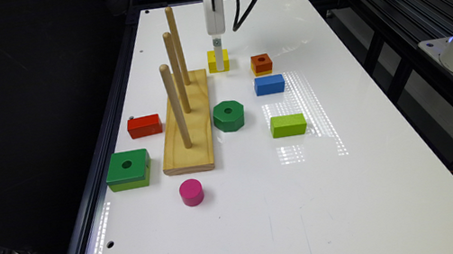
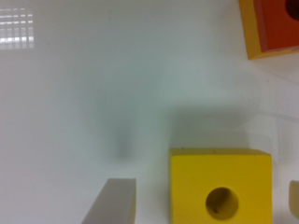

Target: Pick up yellow block.

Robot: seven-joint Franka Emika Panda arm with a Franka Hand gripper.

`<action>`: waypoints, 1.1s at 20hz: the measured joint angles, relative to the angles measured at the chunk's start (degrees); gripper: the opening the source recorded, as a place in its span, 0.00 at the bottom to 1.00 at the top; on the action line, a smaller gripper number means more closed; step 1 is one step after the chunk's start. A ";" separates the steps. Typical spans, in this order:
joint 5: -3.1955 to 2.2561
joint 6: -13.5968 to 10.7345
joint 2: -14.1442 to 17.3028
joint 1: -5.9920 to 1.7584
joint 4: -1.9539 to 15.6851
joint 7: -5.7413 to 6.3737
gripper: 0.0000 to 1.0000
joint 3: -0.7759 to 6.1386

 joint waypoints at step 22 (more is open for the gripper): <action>0.00 0.11 0.70 0.03 0.18 0.00 1.00 0.14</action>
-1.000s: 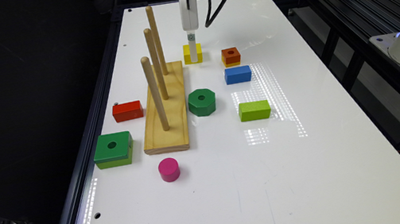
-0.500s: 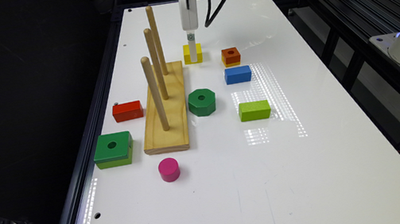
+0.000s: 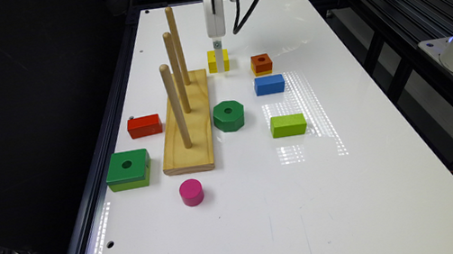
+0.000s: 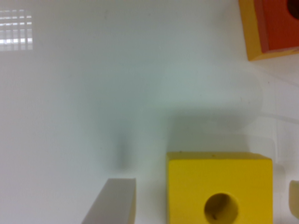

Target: Pick up yellow block.

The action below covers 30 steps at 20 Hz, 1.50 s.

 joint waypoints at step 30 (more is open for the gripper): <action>-0.18 2.08 2.93 0.08 1.43 0.04 1.00 0.03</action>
